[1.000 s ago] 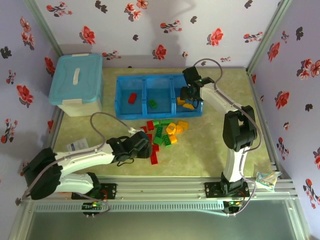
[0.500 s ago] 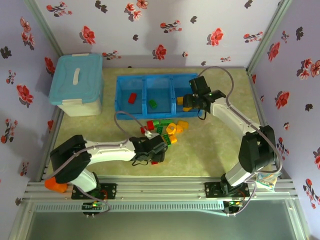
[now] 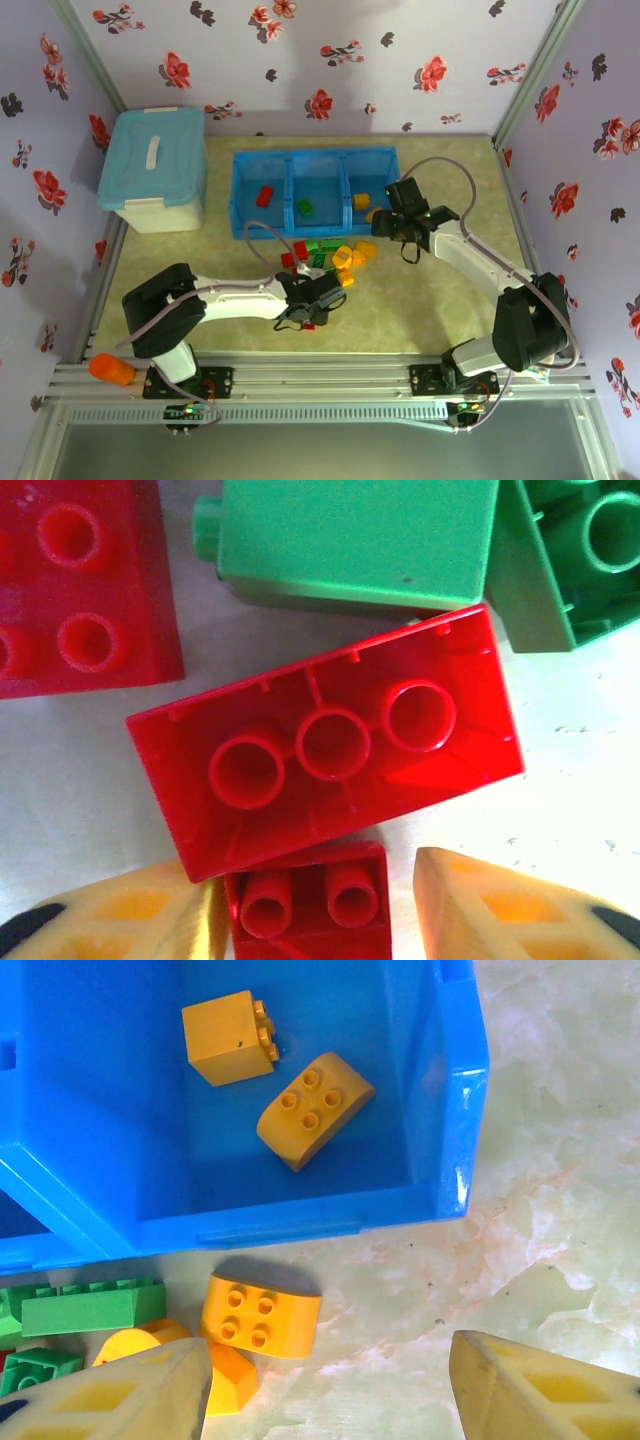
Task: Sort the legos into containers by color
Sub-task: Pick up the lego from the middle-left of the table.
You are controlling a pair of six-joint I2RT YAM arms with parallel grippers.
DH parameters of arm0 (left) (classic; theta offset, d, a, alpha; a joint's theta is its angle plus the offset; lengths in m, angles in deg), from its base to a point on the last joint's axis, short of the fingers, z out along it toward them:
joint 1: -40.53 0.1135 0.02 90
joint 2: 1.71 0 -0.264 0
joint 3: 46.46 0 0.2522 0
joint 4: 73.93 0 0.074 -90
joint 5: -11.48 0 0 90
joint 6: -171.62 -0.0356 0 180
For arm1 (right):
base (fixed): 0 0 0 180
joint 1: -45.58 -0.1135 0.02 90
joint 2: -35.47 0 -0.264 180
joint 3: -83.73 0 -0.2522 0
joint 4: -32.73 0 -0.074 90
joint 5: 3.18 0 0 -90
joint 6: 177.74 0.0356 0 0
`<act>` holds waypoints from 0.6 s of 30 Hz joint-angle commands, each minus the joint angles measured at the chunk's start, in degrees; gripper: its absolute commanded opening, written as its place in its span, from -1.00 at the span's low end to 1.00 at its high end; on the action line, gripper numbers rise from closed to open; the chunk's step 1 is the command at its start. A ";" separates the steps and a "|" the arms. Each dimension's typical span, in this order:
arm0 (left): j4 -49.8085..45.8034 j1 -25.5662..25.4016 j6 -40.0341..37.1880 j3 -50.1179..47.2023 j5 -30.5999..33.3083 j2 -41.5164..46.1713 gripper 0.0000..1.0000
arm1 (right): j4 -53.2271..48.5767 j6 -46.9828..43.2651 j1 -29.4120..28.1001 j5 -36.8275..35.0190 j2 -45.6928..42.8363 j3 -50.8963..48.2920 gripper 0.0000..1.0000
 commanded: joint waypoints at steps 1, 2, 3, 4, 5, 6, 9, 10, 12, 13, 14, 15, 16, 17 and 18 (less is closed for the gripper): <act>-0.86 -0.96 0.95 1.19 -0.43 -1.55 -0.16 | 1.58 1.57 -0.37 0.26 -2.24 -1.85 0.27; -1.34 -1.07 0.87 1.53 -0.01 -1.28 -0.21 | 1.51 1.83 -0.37 0.34 -2.74 -2.25 0.26; -1.93 -1.27 0.70 1.97 0.59 -0.83 -0.26 | 1.59 2.06 -0.45 0.42 -3.47 -2.92 0.26; -2.52 -1.34 0.60 2.29 1.49 -0.19 -0.31 | 1.92 2.35 -0.64 0.40 -4.35 -3.86 0.26; -2.93 -1.47 0.52 2.54 2.02 0.33 -0.34 | 2.46 2.62 -0.76 0.25 -5.18 -4.83 0.25; -3.33 -1.43 0.42 2.75 2.57 0.97 -0.37 | 3.13 3.16 -0.83 0.29 -6.01 -6.01 0.25; -4.25 -1.41 -0.33 3.34 4.15 3.03 -0.42 | 4.60 4.25 -0.98 0.55 -8.12 -8.87 0.23; -4.90 -1.35 -0.77 3.99 4.78 3.72 -0.43 | 4.76 4.47 -1.08 0.48 -8.51 -9.58 0.22; -5.84 -1.00 -2.02 5.05 5.49 4.91 -0.44 | 4.76 4.93 -1.25 0.50 -9.05 -10.76 0.22; -6.14 -0.63 -2.73 5.72 5.58 5.44 -0.45 | 4.76 5.17 -1.41 0.60 -9.35 -11.31 0.22; -6.41 -0.24 -3.50 6.18 5.60 5.75 -0.45 | 4.87 5.41 -1.55 0.70 -9.56 -11.93 0.21; -6.84 0.35 -4.28 6.77 5.57 6.36 -0.45 | 5.19 5.70 -1.83 0.66 -9.98 -12.69 0.21; -7.20 1.18 -5.14 7.22 5.69 7.00 -0.45 | 5.42 6.05 -2.13 0.72 -10.52 -13.62 0.21; -7.46 1.99 -6.02 7.60 5.64 7.64 -0.45 | 5.67 6.30 -2.36 0.80 -11.09 -14.39 0.21; -7.74 2.99 -6.83 8.12 5.73 8.51 -0.45 | 5.85 6.62 -2.63 0.67 -11.78 -15.18 0.21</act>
